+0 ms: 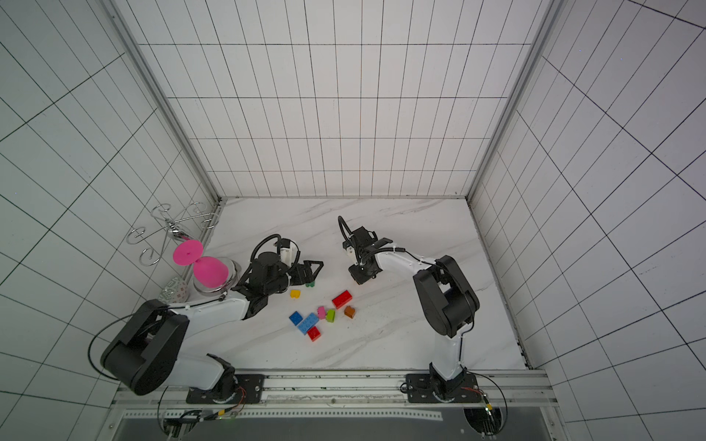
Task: Assemble the letter p with lego
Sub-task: Assemble the lego brick with the lego brick.
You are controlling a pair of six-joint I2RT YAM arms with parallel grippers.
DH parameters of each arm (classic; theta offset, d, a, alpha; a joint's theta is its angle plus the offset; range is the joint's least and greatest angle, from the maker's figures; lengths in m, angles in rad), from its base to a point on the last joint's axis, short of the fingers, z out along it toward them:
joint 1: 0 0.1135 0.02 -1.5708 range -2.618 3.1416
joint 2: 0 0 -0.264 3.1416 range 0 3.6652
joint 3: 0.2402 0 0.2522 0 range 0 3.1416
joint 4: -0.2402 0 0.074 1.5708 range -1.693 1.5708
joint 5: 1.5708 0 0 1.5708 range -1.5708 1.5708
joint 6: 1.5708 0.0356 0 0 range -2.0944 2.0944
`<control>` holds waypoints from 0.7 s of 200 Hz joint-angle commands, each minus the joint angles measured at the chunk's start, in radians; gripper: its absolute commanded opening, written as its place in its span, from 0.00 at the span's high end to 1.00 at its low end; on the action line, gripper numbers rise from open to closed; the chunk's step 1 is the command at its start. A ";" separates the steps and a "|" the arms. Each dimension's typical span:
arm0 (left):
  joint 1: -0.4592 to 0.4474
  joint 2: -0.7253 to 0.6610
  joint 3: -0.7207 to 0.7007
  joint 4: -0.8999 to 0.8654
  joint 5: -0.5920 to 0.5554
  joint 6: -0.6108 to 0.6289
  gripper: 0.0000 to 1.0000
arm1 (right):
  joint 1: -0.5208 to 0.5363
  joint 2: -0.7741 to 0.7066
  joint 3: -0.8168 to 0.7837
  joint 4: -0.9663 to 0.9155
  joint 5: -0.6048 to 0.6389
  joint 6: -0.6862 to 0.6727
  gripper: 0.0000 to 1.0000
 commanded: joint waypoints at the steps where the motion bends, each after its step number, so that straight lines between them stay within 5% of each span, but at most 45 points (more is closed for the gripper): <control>1: -0.004 -0.002 0.000 0.006 -0.020 0.012 0.03 | 0.037 0.042 -0.048 -0.063 -0.010 0.029 0.91; 140: -0.005 -0.020 -0.001 -0.002 -0.022 0.013 0.03 | 0.064 -0.023 -0.071 -0.084 0.005 0.065 0.91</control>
